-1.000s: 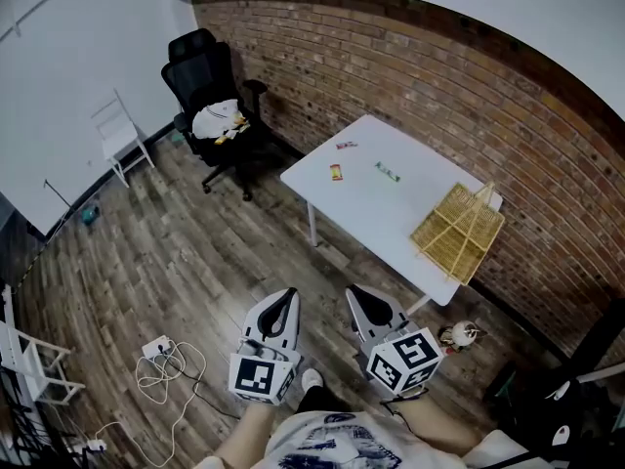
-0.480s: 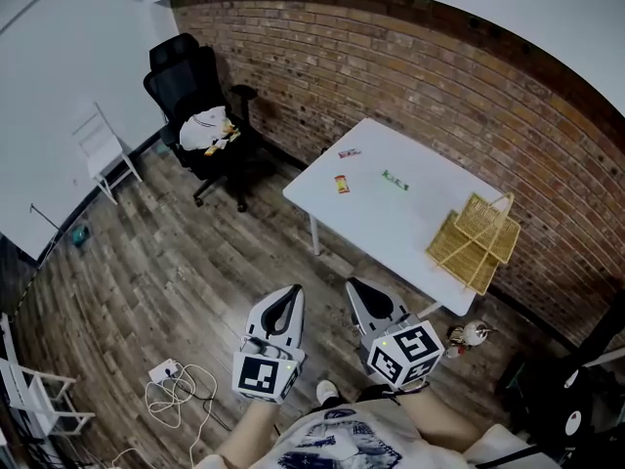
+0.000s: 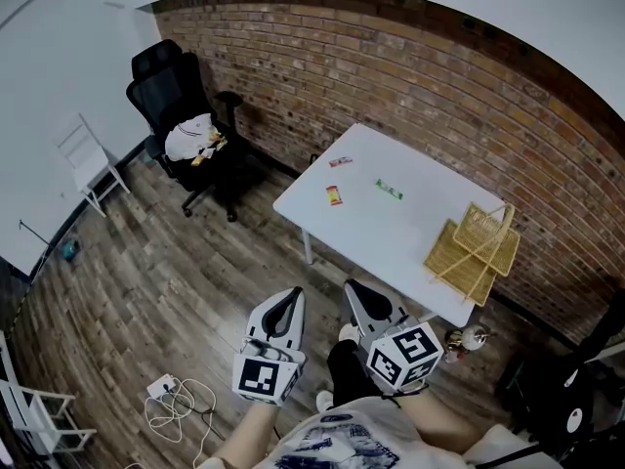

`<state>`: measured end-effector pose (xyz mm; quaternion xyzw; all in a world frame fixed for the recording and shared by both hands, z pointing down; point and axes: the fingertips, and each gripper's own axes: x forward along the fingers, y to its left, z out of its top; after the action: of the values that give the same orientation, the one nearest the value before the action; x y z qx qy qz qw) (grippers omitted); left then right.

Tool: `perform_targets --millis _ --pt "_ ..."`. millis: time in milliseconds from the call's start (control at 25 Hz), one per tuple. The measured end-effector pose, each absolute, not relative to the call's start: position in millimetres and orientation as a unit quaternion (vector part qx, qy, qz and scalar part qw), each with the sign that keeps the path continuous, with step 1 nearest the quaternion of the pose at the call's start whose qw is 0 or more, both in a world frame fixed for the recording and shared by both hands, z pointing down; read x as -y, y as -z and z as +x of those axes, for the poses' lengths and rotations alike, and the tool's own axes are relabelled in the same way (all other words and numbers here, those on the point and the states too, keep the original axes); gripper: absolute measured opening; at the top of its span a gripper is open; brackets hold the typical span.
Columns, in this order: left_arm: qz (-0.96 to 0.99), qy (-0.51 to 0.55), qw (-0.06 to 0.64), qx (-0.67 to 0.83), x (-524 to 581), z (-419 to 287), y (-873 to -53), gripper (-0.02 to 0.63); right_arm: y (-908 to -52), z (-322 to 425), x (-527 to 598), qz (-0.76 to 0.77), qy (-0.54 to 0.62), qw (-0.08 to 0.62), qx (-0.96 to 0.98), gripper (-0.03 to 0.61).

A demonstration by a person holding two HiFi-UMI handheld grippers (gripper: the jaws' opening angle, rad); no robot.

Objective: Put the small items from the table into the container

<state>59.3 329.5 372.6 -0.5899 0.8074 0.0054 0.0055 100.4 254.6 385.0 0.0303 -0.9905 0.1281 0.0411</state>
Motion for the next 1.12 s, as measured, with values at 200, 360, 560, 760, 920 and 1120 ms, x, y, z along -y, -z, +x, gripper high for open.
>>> perform_targets --millis 200,360,560,760,920,1120 --pt "-0.595 0.003 0.012 -0.804 -297.7 23.0 -371.0 0.048 -386.7 70.8 -218.0 0.05 -0.134 0.028 0.989 0.02" --pt "-0.603 0.009 0.008 -0.798 -258.1 -5.6 -372.8 0.048 -388.7 49.4 -177.8 0.066 -0.141 0.024 0.988 0.02" --pt "-0.619 0.009 0.003 -0.785 -193.8 -33.2 -372.9 0.048 -389.9 27.8 -115.8 0.087 -0.144 0.029 0.985 0.02" --pt "-0.635 0.009 0.007 -0.772 -117.7 -60.3 -367.1 0.048 -392.5 1.3 -45.1 0.1 -0.145 0.04 0.984 0.02" --pt "-0.642 0.01 0.01 -0.767 -67.8 -82.7 -365.2 0.048 -395.1 -24.1 -0.5 0.101 -0.145 0.044 0.983 0.02" --pt "-0.647 0.019 0.005 -0.762 -21.6 -100.1 -367.2 0.048 -398.4 -42.0 40.5 0.104 -0.156 0.041 0.981 0.02"
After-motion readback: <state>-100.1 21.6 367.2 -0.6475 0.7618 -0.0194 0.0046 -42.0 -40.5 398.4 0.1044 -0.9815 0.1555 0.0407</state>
